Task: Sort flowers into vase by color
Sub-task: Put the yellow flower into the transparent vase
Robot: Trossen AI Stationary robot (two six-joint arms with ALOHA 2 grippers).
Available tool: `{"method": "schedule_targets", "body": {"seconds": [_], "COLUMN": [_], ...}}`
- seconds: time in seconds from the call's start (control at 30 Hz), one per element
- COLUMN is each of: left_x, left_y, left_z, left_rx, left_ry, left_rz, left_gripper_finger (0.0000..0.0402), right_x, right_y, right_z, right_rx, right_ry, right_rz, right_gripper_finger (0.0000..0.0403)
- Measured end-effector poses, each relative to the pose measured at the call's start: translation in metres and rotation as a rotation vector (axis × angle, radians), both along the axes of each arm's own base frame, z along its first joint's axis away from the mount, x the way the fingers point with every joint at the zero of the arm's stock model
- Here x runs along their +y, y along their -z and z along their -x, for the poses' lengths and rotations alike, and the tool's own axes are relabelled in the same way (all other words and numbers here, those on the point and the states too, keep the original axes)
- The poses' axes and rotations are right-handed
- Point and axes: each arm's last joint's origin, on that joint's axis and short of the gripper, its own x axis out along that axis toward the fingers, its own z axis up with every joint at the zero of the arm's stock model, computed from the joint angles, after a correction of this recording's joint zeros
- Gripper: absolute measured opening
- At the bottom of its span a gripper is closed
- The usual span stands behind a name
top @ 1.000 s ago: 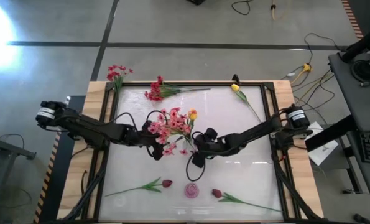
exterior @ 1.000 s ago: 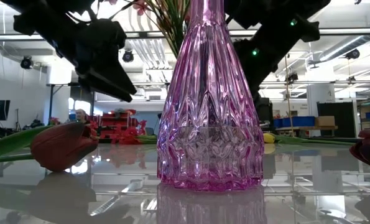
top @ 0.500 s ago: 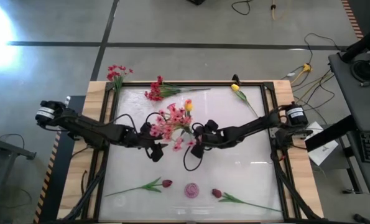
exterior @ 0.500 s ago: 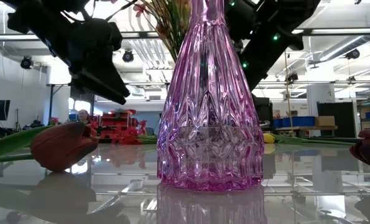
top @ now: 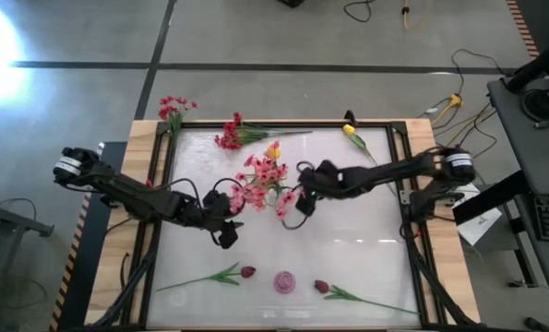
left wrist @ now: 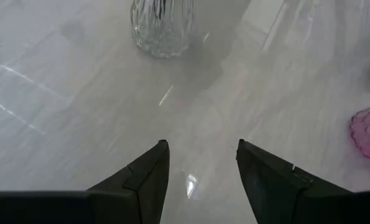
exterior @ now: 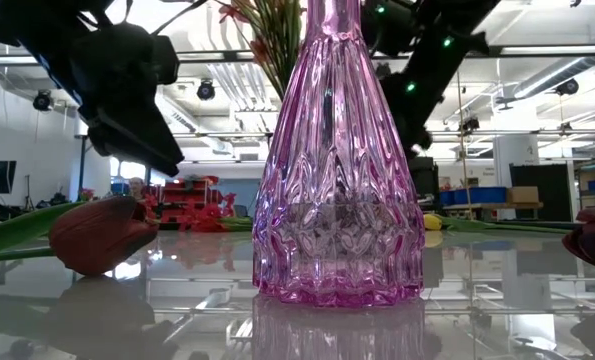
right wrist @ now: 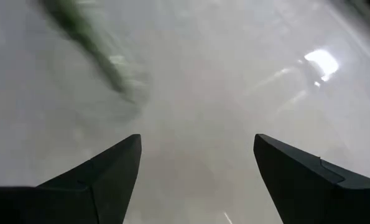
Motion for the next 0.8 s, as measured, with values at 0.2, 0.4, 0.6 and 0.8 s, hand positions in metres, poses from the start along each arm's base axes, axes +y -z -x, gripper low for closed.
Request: {"method": "schedule_targets", "body": {"seconds": [0.2, 0.4, 0.6, 0.8], "left_x": [-0.001, -0.002, -0.004, -0.004], "left_y": [0.002, -0.001, -0.017, -0.045], "left_z": [0.002, 0.0, -0.007, -0.007], "left_rx": [0.002, -0.01, -0.052, -0.123], "left_ry": [-0.008, 0.012, 0.054, 0.095], "left_rz": [-0.009, -0.023, -0.034, -0.06], "left_gripper_finger": [0.0175, 0.0175, 0.0175, 0.0175], "right_x": [-0.031, -0.066, -0.095, -0.112], "right_y": [-0.025, -0.021, -0.005, -0.002], "right_z": [0.05, 0.102, 0.135, 0.144], "right_rx": [0.068, 0.067, 0.126, 0.132], "right_ry": [0.094, 0.291, 0.449, 0.507], "right_rz": [0.004, -0.105, -0.225, -0.241], "right_gripper_finger": [0.0302, 0.0295, 0.0286, 0.0276]}}
